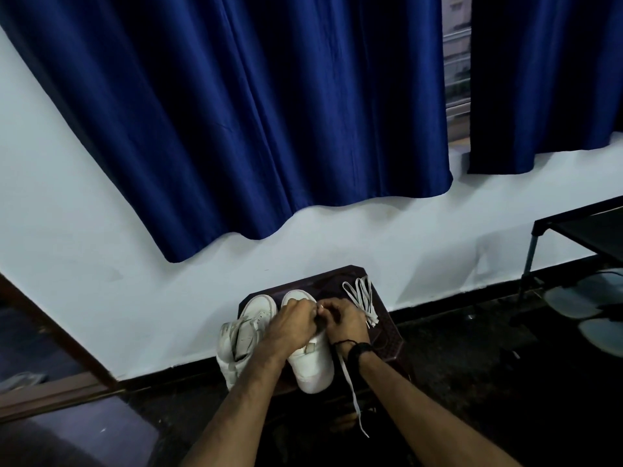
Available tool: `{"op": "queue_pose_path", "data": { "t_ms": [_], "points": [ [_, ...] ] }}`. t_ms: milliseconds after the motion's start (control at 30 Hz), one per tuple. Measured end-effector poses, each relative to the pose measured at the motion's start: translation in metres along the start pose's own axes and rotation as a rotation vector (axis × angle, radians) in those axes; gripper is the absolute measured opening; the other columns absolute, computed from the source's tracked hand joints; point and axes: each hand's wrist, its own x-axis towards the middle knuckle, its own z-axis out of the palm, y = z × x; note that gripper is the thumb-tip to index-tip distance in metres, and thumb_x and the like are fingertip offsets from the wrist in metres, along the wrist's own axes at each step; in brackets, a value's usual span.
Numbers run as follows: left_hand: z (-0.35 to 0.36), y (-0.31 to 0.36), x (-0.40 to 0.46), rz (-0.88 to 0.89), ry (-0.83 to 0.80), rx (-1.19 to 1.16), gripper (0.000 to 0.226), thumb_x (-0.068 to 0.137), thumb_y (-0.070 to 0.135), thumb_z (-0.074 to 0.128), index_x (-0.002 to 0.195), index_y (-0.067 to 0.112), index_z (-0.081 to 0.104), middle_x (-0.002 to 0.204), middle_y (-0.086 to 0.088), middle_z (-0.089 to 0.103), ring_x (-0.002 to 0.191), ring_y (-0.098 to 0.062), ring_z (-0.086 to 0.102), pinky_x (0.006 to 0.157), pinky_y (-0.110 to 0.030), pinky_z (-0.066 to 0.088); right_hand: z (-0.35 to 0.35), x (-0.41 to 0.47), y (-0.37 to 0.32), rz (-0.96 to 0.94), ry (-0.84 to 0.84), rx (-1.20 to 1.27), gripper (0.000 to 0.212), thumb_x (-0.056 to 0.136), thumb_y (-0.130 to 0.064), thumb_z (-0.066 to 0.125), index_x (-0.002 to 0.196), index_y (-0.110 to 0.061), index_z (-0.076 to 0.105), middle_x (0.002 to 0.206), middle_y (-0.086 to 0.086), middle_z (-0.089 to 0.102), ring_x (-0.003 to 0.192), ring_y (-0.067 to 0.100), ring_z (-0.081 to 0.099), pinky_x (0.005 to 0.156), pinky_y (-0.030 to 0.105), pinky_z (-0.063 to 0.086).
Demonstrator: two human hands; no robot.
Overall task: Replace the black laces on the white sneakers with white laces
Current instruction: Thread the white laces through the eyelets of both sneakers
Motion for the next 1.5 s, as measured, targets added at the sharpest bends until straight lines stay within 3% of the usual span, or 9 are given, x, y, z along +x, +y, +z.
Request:
{"op": "queue_pose_path", "data": {
  "t_ms": [267, 567, 700, 867, 933, 1067, 1133, 1300, 1500],
  "points": [
    [0.011, 0.006, -0.004, -0.125, 0.169, -0.023, 0.016, 0.095, 0.024, 0.044, 0.109, 0.018, 0.046, 0.106, -0.014, 0.066, 0.101, -0.036, 0.064, 0.074, -0.043, 0.049, 0.006, -0.003, -0.003, 0.089, -0.016, 0.228, 0.019, 0.082, -0.025, 0.07, 0.078, -0.043, 0.068, 0.088, -0.009, 0.072, 0.086, 0.007, 0.067, 0.084, 0.029, 0.054],
    [0.027, 0.003, -0.005, -0.07, 0.47, -0.2, 0.003, 0.089, 0.025, 0.064, 0.088, 0.023, 0.067, 0.102, 0.009, 0.062, 0.094, -0.017, 0.06, 0.073, -0.031, 0.042, -0.004, 0.005, 0.002, 0.217, -0.046, 0.548, 0.011, 0.09, -0.006, 0.061, 0.088, -0.008, 0.072, 0.087, 0.006, 0.074, 0.084, 0.017, 0.067, 0.083, 0.027, 0.053],
    [0.034, -0.001, -0.006, 0.039, 0.563, 0.058, 0.008, 0.074, 0.023, 0.075, 0.076, 0.023, 0.067, 0.085, 0.005, 0.064, 0.086, -0.022, 0.062, 0.075, -0.038, 0.042, -0.007, 0.018, -0.005, 0.209, 0.013, 0.431, 0.011, 0.09, -0.008, 0.059, 0.082, -0.009, 0.065, 0.08, 0.004, 0.067, 0.079, 0.016, 0.061, 0.078, 0.022, 0.048],
    [0.037, -0.002, -0.009, -0.168, 0.672, 0.203, 0.042, 0.067, 0.054, 0.074, 0.093, 0.022, 0.066, 0.093, -0.001, 0.061, 0.093, -0.025, 0.057, 0.082, -0.043, 0.036, -0.057, 0.044, -0.037, 0.408, 0.378, 1.266, 0.022, 0.099, -0.006, 0.042, 0.082, -0.017, 0.049, 0.052, -0.002, 0.056, 0.045, 0.015, 0.054, 0.054, 0.03, 0.051],
    [0.038, 0.003, -0.012, -0.24, 0.689, 0.166, 0.051, 0.066, 0.055, 0.074, 0.101, 0.02, 0.062, 0.099, -0.004, 0.058, 0.095, -0.027, 0.055, 0.084, -0.043, 0.037, -0.085, 0.044, -0.044, 0.24, 0.314, 0.891, 0.021, 0.097, -0.006, 0.04, 0.085, -0.019, 0.051, 0.057, -0.005, 0.056, 0.052, 0.015, 0.05, 0.053, 0.025, 0.044],
    [0.038, 0.01, -0.014, -0.274, 0.712, 0.15, 0.054, 0.058, 0.035, 0.08, 0.105, 0.021, 0.054, 0.102, -0.003, 0.055, 0.095, -0.026, 0.052, 0.084, -0.041, 0.036, -0.108, 0.021, -0.038, -0.213, -0.281, -0.805, 0.018, 0.091, -0.041, 0.052, 0.096, -0.027, 0.063, 0.097, 0.002, 0.067, 0.092, 0.026, 0.064, 0.071, 0.031, 0.043],
    [0.036, 0.01, -0.018, -0.309, 0.726, 0.1, 0.054, 0.057, 0.035, 0.079, 0.102, 0.02, 0.052, 0.1, -0.005, 0.054, 0.094, -0.027, 0.052, 0.082, -0.041, 0.039, -0.118, 0.015, -0.041, -0.339, -0.388, -1.072, 0.026, 0.09, -0.054, 0.05, 0.099, -0.037, 0.068, 0.101, -0.001, 0.069, 0.095, 0.022, 0.065, 0.073, 0.03, 0.043],
    [0.039, 0.012, -0.024, -0.379, 0.765, -0.065, 0.039, 0.061, 0.021, 0.058, 0.098, 0.013, 0.053, 0.096, -0.01, 0.055, 0.092, -0.032, 0.054, 0.079, -0.043, 0.044, -0.146, 0.014, -0.046, -0.047, 0.081, 0.33, 0.023, 0.086, -0.045, 0.061, 0.082, -0.026, 0.074, 0.09, -0.013, 0.067, 0.092, -0.003, 0.059, 0.084, 0.032, 0.04],
    [0.047, 0.011, -0.019, -0.458, 0.741, -0.382, 0.027, 0.069, 0.009, 0.055, 0.095, 0.006, 0.055, 0.1, -0.019, 0.059, 0.097, -0.041, 0.055, 0.074, -0.046, 0.047, -0.117, -0.016, -0.067, 0.314, -0.352, 1.006, 0.032, 0.098, -0.012, 0.038, 0.066, -0.007, 0.045, 0.06, 0.012, 0.061, 0.057, 0.021, 0.064, 0.056, 0.027, 0.054]
  ]
}}
